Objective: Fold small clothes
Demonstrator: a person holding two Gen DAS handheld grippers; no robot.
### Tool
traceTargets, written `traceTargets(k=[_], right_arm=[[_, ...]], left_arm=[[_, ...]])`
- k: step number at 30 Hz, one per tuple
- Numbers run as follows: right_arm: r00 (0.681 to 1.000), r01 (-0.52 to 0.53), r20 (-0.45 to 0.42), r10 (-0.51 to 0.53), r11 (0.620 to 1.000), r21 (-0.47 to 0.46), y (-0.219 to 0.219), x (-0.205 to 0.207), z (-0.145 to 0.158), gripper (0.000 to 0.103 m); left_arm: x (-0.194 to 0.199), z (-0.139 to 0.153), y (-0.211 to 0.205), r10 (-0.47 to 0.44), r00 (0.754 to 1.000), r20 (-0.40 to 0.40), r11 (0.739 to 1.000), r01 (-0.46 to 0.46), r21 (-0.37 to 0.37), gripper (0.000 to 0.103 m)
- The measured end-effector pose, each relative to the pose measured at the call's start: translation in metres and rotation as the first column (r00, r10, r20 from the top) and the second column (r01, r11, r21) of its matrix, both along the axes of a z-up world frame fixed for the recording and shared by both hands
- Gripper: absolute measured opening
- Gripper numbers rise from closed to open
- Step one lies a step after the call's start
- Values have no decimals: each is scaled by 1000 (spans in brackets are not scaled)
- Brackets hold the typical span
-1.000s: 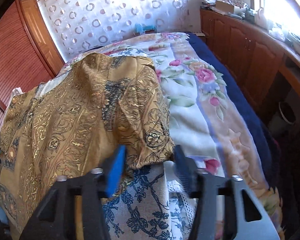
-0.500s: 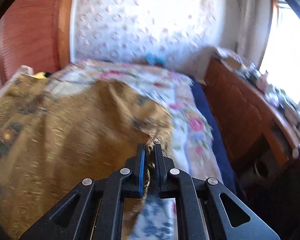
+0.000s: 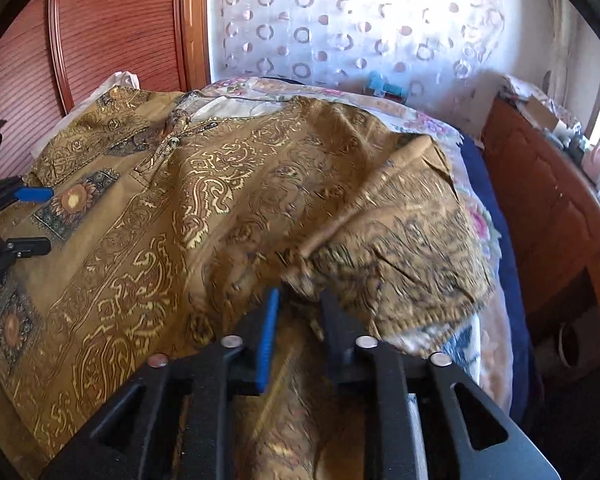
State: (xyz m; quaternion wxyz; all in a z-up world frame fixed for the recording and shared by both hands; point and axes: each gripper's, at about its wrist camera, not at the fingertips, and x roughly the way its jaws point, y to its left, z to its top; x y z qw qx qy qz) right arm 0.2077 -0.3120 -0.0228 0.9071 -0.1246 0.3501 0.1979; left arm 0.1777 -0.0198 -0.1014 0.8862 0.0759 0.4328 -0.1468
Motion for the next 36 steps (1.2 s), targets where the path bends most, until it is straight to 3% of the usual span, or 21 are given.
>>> traceTargets(k=[1,3,8,12,15,21,25,26,30,32,36], right_arm=[[1000,4,-1,-4,1000,11,-5,3,2,32],[1000,17,7,-17,999,41,-17,-3,12,46],[994,87,61,-92,992,93,-49,-18,28,57],[974,219,38,-225,969,117,-71,-2,20,59],[949,314,-29,-313,943,107,-80,25,5,59],[931,358,-157,-330,911,204,-84,59,-10,59],[921,379,-192,-338,890,254,-97,68,-8,58],[922,379,-192,-337,890,255,-96,71,-9,56],[932,358,-150,-330,902,240,-97,69,4,18],[937,348,-108,-332,911,222,-92,65,7,9],[951,307,-22,-310,928,210,-79,50,20,9]], left_arm=[[0,0,0,0,1000,0,1000,0,0,98],[0,0,0,0,1000,0,1000,0,0,98],[0,0,0,0,1000,0,1000,0,0,98],[0,0,0,0,1000,0,1000,0,0,98],[0,0,0,1,1000,0,1000,-1,-1,98],[0,0,0,1,1000,0,1000,-1,-1,98],[0,0,0,1,1000,0,1000,-1,-1,98],[0,0,0,1,1000,0,1000,-1,-1,98],[0,0,0,1,1000,0,1000,-1,-1,98],[0,0,0,2,1000,0,1000,-2,-1,98],[-1,0,0,2,1000,0,1000,-2,-1,98]])
